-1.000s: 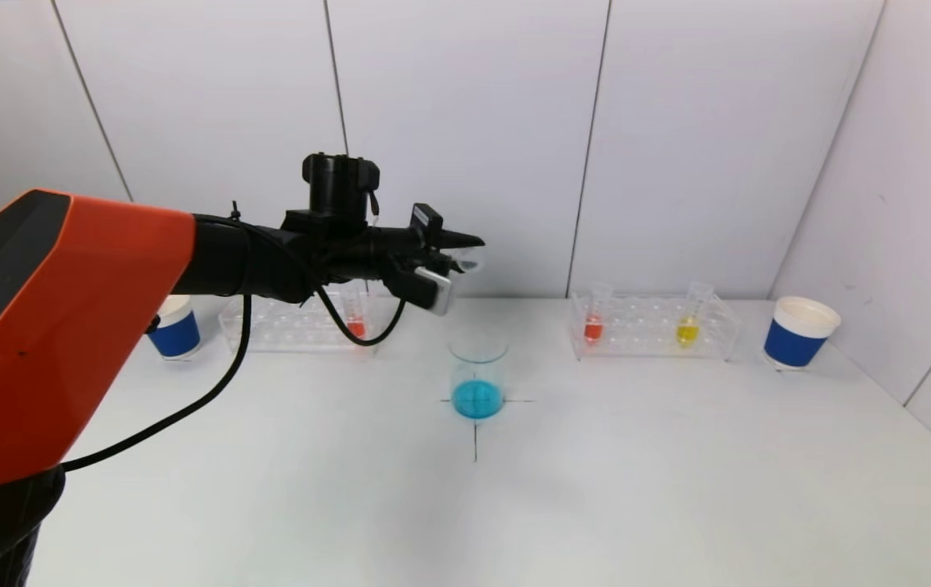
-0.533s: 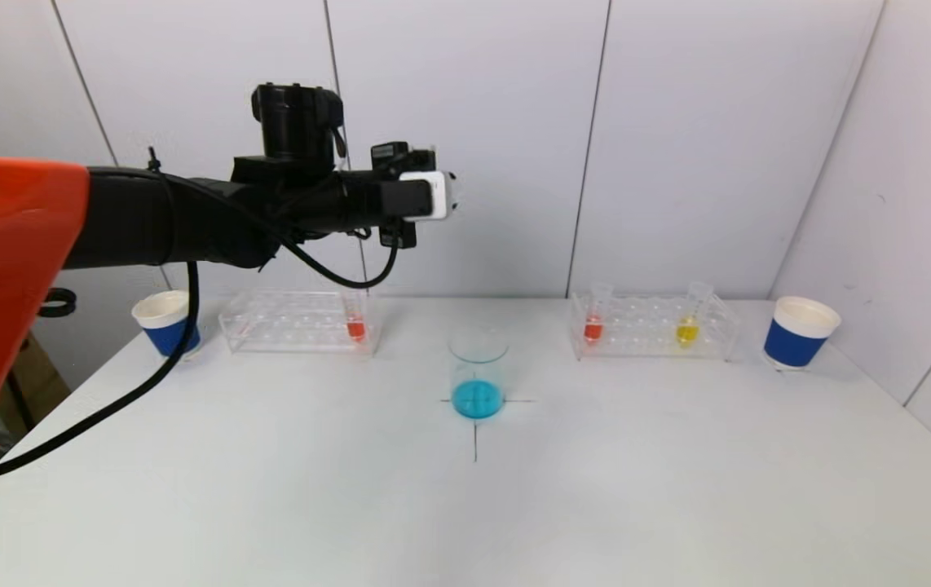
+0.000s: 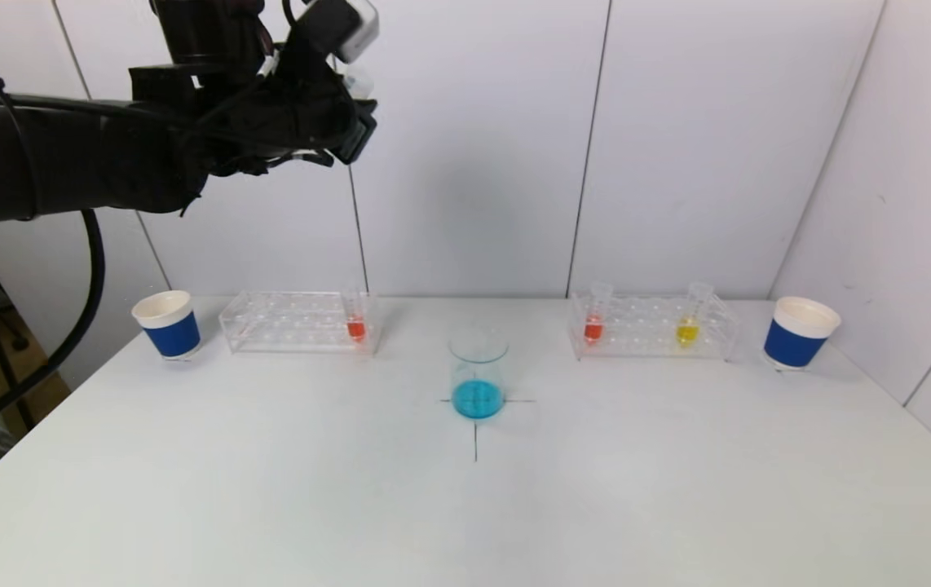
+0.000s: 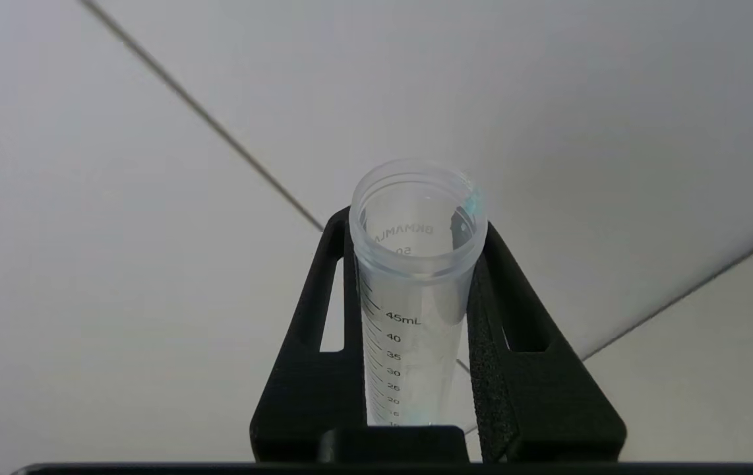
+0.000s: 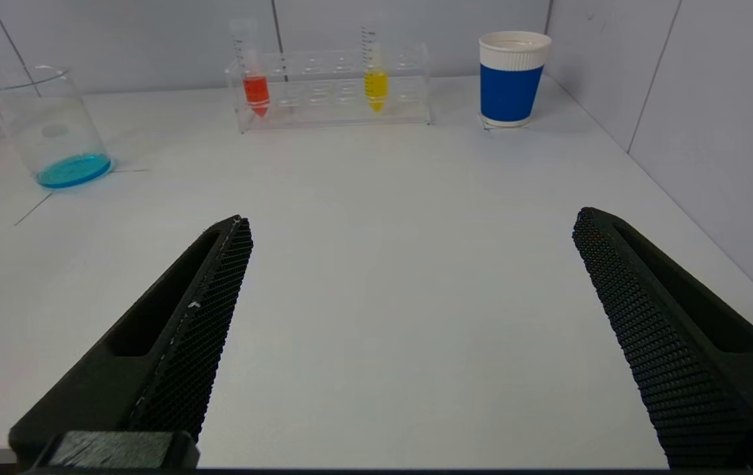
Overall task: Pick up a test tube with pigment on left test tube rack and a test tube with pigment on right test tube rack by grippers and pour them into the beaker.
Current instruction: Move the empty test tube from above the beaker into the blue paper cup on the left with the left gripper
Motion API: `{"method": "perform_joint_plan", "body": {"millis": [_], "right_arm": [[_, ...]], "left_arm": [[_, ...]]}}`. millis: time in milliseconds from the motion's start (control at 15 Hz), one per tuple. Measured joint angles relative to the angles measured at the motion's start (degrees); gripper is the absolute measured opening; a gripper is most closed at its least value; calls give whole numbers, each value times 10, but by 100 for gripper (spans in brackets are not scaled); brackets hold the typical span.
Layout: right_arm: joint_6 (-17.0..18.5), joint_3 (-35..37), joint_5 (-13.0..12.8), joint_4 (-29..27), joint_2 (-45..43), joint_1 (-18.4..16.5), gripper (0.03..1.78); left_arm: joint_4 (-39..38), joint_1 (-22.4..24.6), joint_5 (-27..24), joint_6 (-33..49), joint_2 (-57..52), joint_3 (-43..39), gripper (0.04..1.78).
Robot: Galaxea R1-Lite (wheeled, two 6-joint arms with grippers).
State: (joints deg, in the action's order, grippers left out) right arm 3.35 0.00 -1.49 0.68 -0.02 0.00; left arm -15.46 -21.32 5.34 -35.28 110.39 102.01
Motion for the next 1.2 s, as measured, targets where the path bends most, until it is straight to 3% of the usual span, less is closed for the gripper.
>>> {"method": "perform_joint_plan", "body": {"millis": [133,533,1200], "right_arm": [[0,0,0,0,0,0,177],[0,0,0,0,0,0,177],[0,0,0,0,0,0,177]], "left_arm": [[8,13,71,84,-11,25,45],[52,94,182,198,-40,47,45],[43,287,161,286,-20,-5,45]]}}
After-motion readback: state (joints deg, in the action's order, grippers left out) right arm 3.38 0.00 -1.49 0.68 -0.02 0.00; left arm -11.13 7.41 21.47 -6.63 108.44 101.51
